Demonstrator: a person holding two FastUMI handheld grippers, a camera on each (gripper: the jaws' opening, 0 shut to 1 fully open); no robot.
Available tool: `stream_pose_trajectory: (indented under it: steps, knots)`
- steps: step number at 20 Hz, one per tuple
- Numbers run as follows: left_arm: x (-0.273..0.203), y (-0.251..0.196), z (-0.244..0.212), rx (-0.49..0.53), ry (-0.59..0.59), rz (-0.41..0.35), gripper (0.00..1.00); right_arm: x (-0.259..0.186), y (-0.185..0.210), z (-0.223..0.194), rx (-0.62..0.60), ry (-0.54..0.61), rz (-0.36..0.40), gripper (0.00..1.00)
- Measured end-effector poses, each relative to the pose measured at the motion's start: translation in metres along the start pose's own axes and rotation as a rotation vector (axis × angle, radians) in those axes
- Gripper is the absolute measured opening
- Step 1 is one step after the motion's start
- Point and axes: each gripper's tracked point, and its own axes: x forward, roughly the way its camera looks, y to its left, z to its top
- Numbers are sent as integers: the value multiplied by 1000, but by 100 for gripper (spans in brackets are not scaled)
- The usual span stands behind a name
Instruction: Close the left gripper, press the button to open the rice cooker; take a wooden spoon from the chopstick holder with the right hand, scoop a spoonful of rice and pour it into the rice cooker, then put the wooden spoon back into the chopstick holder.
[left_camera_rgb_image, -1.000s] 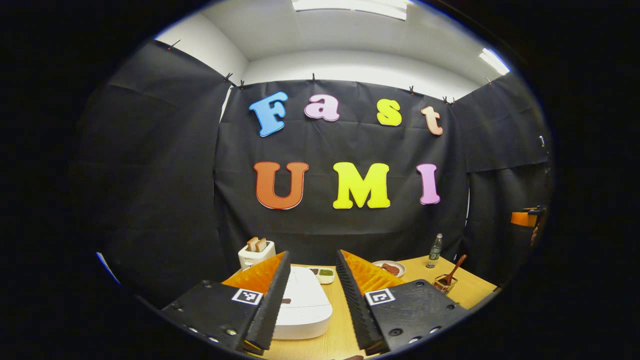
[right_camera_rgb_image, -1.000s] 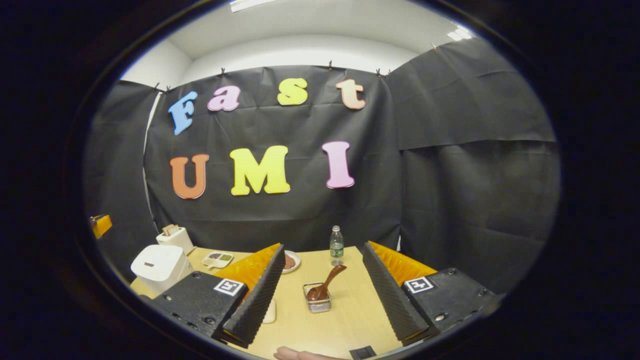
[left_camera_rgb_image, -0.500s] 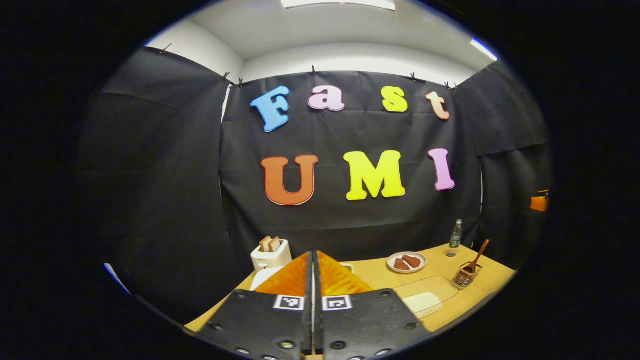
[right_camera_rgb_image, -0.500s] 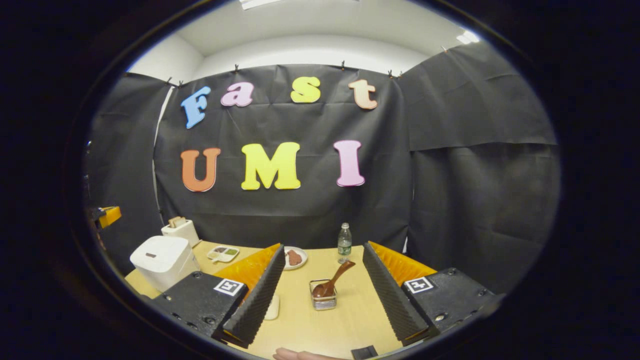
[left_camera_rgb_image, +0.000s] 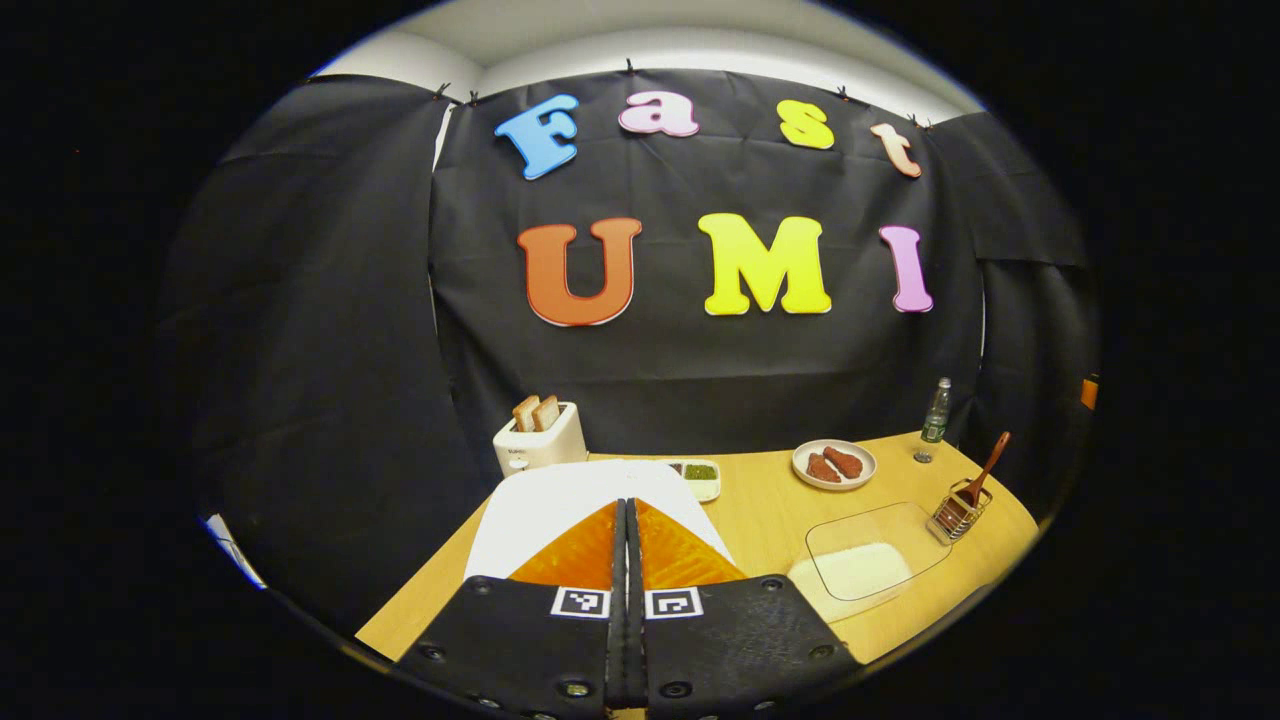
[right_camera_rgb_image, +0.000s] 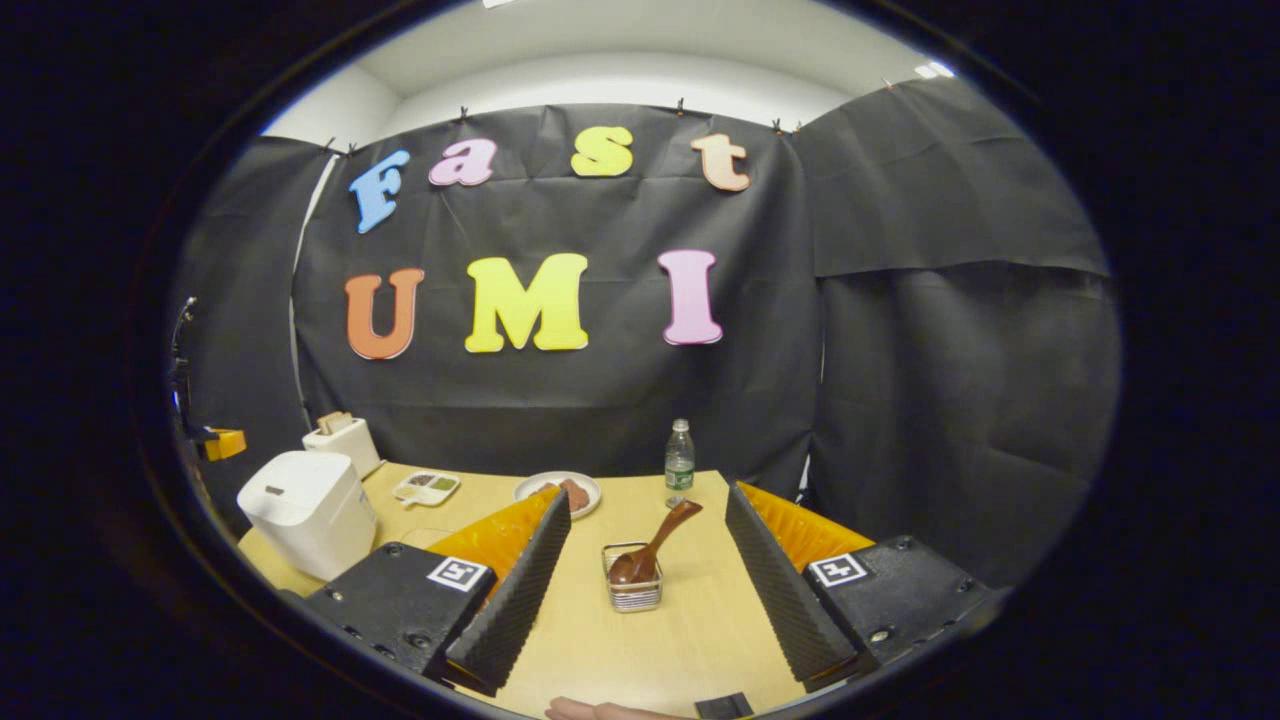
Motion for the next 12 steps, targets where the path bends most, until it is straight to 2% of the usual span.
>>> stream_pose_trajectory:
  steps: [2,4,5,9,10,12]
  knots:
    - [14,0,-16,-11,55,-7,0,11,-10,-9,-2,20,-10,100]
    - [29,12,-37,-16,137,35,0,26,-24,-12,-5,19,-27,96]
    - [33,13,-44,-24,170,39,0,32,-32,-18,-12,33,-39,100]
    - [44,23,-57,-37,212,60,0,49,-60,-31,-6,59,-87,100]
    - [44,24,-63,-54,228,61,0,52,-64,-36,-1,74,-95,96]
    - [42,24,-68,-82,242,56,0,56,-70,-43,11,99,-103,100]
